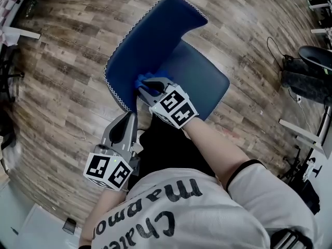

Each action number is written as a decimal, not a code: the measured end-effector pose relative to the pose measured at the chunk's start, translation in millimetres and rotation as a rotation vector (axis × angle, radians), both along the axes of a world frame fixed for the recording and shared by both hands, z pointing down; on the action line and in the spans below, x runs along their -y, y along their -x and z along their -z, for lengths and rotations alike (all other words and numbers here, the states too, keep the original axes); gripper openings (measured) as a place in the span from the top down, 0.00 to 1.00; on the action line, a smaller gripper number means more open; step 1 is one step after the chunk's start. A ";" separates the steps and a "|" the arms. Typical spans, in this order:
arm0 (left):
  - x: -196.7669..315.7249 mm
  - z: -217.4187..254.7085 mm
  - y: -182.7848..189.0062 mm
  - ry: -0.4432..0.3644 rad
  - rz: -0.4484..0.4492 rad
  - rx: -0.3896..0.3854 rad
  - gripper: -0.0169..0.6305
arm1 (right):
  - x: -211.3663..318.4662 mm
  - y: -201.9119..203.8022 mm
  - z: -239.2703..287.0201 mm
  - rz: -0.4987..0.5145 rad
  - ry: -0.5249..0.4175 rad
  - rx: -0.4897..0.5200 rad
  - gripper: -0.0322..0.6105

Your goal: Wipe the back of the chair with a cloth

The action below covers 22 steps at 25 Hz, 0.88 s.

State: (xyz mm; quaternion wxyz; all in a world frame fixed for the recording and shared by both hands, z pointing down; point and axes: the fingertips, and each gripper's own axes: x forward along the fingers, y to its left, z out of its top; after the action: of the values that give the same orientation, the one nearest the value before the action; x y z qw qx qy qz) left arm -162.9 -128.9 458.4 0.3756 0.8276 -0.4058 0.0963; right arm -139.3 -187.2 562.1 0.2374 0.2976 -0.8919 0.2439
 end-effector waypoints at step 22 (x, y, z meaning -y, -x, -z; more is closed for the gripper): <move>23.2 -15.1 -31.3 0.037 -0.005 0.045 0.97 | 179.5 -236.3 -3.6 -0.541 -0.080 -0.074 0.87</move>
State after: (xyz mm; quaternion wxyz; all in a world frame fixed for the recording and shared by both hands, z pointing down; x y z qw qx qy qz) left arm -131.7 -152.1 473.5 0.3814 0.8192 -0.4102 0.1233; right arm 96.9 -366.7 565.6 0.1842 0.5431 -0.7795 0.2521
